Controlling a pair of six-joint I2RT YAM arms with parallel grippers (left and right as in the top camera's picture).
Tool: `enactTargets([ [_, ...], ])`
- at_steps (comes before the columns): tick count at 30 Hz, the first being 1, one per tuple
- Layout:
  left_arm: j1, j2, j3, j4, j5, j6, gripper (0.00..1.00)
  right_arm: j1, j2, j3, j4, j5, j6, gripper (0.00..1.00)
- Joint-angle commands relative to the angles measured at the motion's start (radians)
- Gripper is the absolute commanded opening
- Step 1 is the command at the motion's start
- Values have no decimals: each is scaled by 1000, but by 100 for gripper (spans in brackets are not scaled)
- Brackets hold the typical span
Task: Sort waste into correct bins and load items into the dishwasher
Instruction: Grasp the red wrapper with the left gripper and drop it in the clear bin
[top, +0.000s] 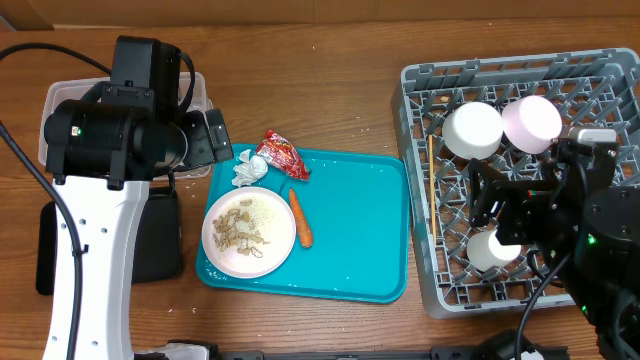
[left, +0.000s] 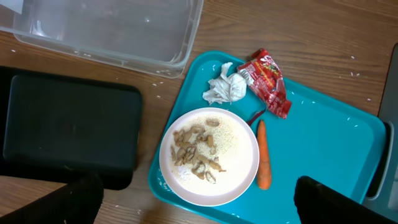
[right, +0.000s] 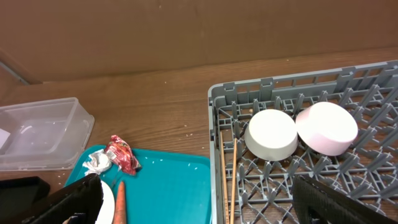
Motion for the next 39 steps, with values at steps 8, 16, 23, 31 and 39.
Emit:
enactTargets([
  [8, -70, 63, 6, 50, 230, -25, 81, 5, -2, 10, 2, 1, 8, 100],
  [16, -274, 307, -13, 84, -7, -48, 89, 5, -2, 10, 2, 1, 8, 100],
  [23, -310, 590, -13, 229, -3, -52, 79, 5, -2, 10, 2, 1, 8, 100],
  [31, -310, 769, -13, 319, -42, -84, 75, 5, -2, 10, 2, 1, 8, 100],
  [39, -310, 844, -9, 362, -40, -84, 10, 5, -2, 10, 2, 1, 8, 100],
])
